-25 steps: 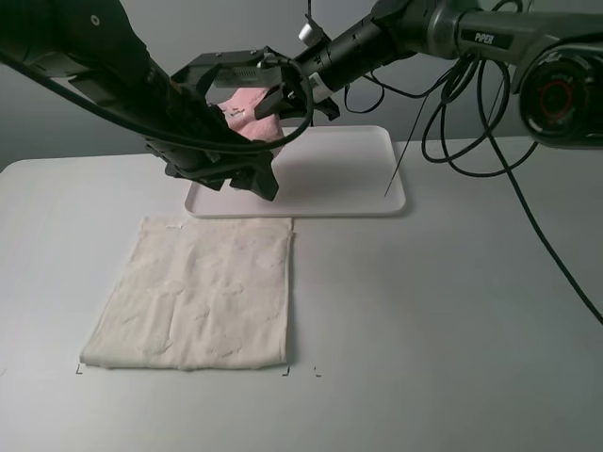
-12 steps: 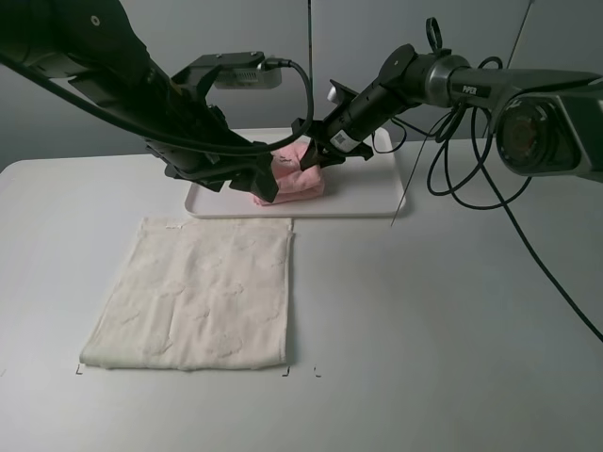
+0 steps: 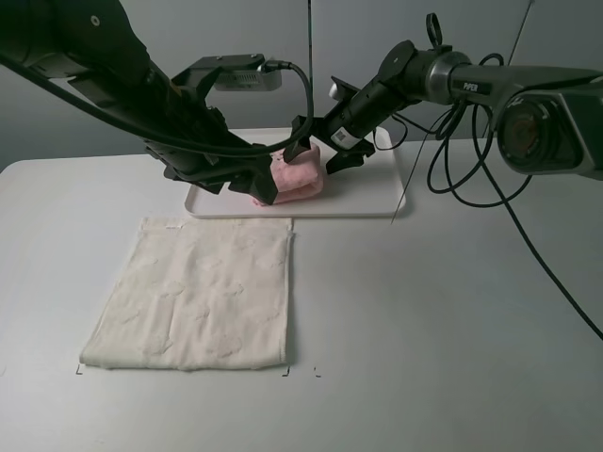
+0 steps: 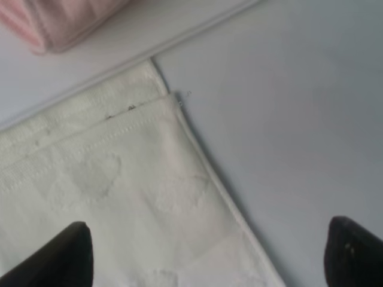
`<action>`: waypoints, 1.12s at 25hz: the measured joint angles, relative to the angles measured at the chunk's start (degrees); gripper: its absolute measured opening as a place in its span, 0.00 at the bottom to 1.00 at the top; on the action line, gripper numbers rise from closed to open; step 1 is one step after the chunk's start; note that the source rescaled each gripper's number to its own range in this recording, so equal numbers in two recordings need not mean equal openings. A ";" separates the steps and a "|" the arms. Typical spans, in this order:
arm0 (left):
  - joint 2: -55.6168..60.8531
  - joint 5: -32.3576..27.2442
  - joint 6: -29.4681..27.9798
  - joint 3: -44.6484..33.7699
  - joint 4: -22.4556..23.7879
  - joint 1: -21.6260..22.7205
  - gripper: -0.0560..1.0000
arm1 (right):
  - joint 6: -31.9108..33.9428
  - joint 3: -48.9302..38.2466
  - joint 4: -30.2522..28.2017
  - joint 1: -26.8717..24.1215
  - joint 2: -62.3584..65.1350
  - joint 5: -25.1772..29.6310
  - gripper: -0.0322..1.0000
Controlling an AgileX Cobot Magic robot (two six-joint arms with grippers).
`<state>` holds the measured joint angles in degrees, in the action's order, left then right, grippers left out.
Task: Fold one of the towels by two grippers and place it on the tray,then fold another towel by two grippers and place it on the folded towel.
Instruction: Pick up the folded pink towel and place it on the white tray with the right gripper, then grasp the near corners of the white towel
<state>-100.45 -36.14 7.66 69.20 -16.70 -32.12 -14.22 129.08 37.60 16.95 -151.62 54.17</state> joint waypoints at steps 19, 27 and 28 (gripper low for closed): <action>10.82 -6.08 3.05 -8.22 11.17 0.86 0.99 | 2.58 -3.75 -23.21 0.00 22.40 11.43 1.00; 20.60 -9.68 6.21 -17.81 12.45 12.75 0.99 | 2.46 -29.93 -19.51 0.32 34.69 4.98 1.00; 21.25 -10.21 7.50 -17.95 12.54 13.92 0.99 | 2.09 -33.41 -18.89 0.78 37.18 3.24 1.00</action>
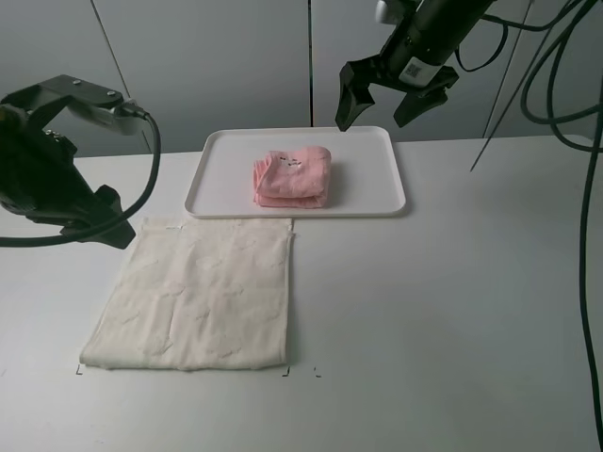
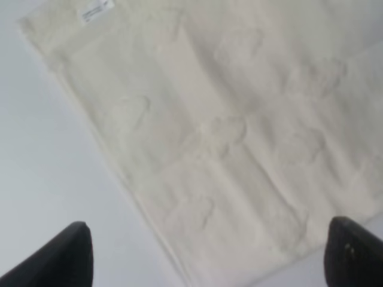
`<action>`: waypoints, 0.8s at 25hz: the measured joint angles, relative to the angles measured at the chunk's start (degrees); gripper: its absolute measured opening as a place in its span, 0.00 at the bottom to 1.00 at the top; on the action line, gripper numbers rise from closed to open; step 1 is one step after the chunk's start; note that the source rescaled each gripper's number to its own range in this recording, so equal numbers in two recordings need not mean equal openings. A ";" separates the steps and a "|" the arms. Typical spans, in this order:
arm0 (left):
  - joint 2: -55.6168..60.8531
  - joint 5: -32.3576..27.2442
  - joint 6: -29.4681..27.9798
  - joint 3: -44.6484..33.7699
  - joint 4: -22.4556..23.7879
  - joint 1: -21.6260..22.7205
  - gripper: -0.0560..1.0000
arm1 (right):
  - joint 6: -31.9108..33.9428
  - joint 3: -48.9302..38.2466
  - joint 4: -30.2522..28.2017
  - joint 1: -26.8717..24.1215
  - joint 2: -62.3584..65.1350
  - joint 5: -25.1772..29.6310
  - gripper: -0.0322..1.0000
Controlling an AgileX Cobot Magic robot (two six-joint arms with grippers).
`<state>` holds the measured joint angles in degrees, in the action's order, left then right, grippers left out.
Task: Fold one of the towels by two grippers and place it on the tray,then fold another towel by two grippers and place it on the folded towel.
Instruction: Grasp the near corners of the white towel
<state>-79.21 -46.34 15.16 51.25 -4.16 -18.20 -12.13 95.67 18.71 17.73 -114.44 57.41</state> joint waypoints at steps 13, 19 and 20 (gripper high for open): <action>1.00 -11.51 36.91 -0.22 4.73 0.95 0.99 | -18.27 -27.66 -2.03 19.29 14.96 -4.91 1.00; 0.56 -10.51 46.07 -0.27 4.92 0.95 0.99 | -26.01 -28.03 -1.77 23.52 15.01 -7.27 1.00; 0.10 -9.55 46.78 -0.52 4.97 0.95 0.99 | -26.84 -28.03 -2.02 23.93 15.01 -7.77 1.00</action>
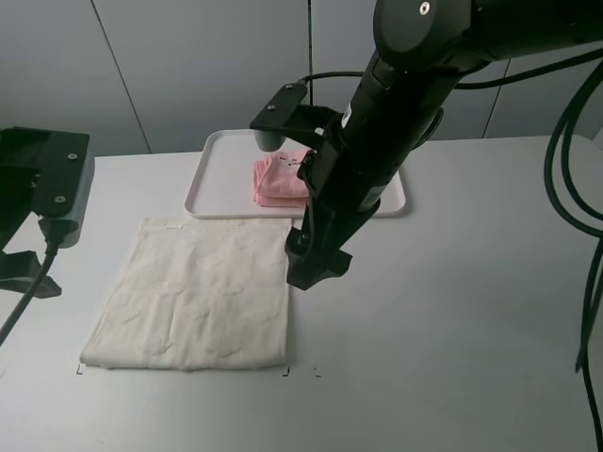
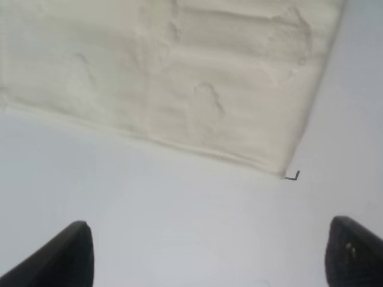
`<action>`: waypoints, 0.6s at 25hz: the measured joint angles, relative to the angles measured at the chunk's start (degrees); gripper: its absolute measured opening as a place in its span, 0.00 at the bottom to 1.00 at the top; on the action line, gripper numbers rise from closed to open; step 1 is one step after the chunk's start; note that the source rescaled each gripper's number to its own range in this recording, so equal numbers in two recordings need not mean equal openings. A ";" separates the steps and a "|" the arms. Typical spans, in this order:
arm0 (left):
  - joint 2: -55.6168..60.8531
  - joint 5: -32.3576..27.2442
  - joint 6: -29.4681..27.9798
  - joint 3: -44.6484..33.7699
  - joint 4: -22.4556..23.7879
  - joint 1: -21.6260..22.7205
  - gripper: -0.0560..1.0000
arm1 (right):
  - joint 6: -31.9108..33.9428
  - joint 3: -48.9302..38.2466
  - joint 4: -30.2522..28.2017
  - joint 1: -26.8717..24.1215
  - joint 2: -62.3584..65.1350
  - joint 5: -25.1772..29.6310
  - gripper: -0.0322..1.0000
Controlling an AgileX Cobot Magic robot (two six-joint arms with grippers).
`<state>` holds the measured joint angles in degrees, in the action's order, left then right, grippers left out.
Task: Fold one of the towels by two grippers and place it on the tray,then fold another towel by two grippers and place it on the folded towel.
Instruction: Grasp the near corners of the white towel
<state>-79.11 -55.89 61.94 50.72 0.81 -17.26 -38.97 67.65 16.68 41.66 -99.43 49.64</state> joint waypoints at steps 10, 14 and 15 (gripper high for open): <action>-8.69 16.52 12.61 -12.71 0.55 0.00 0.99 | -3.25 0.00 -9.12 7.80 -1.83 -0.85 1.00; -12.43 19.57 15.20 -15.00 1.66 0.00 0.99 | -3.10 0.00 -10.14 8.64 -6.46 -1.20 1.00; -13.35 20.06 15.48 -15.13 1.84 0.00 0.99 | -3.10 0.00 -10.28 9.07 -7.40 -1.32 1.00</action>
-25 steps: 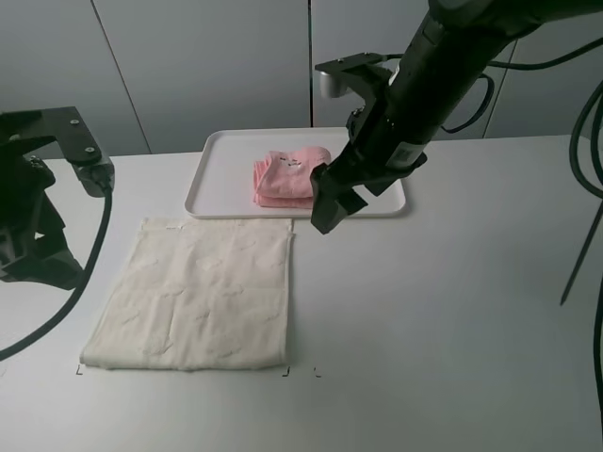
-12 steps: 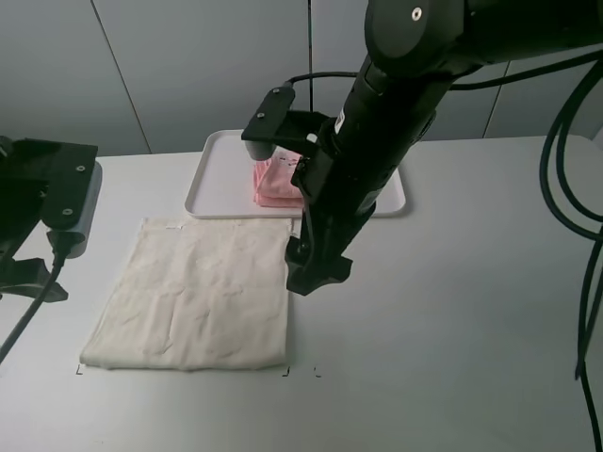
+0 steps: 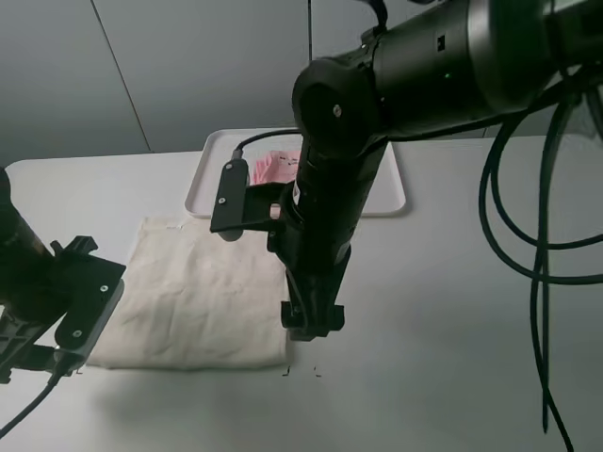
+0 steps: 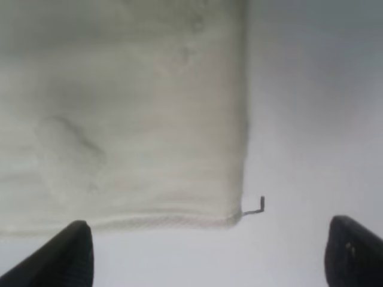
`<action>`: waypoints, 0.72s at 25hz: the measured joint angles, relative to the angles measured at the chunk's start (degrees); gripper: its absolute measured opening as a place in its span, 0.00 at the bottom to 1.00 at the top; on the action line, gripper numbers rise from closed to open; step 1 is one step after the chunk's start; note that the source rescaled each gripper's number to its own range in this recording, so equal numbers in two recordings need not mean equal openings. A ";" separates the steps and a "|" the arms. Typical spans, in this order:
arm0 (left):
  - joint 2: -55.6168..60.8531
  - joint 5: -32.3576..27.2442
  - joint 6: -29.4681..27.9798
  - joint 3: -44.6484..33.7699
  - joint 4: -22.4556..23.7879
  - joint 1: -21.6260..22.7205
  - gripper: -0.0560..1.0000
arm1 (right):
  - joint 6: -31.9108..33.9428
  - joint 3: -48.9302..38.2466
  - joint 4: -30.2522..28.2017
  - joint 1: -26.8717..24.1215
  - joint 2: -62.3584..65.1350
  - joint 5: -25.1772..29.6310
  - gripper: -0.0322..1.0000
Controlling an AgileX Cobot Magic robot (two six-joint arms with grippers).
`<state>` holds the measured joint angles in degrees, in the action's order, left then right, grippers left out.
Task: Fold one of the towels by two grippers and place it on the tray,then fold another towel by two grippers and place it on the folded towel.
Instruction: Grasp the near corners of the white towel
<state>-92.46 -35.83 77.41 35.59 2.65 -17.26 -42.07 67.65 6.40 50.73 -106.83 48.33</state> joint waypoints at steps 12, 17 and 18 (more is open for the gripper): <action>-8.26 2.88 1.78 -0.11 0.11 0.00 0.99 | -0.68 0.00 -0.89 1.83 -7.08 -4.69 1.00; -8.84 2.98 1.78 -0.01 0.00 0.00 0.99 | -2.19 0.00 -0.89 3.26 -7.77 -5.83 1.00; -9.00 2.85 1.78 0.11 0.00 0.00 0.99 | -2.61 0.00 -0.89 3.75 -7.77 -6.37 1.00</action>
<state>-101.45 -32.98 79.20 35.70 2.65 -17.26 -44.68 67.65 5.52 54.48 -114.60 41.96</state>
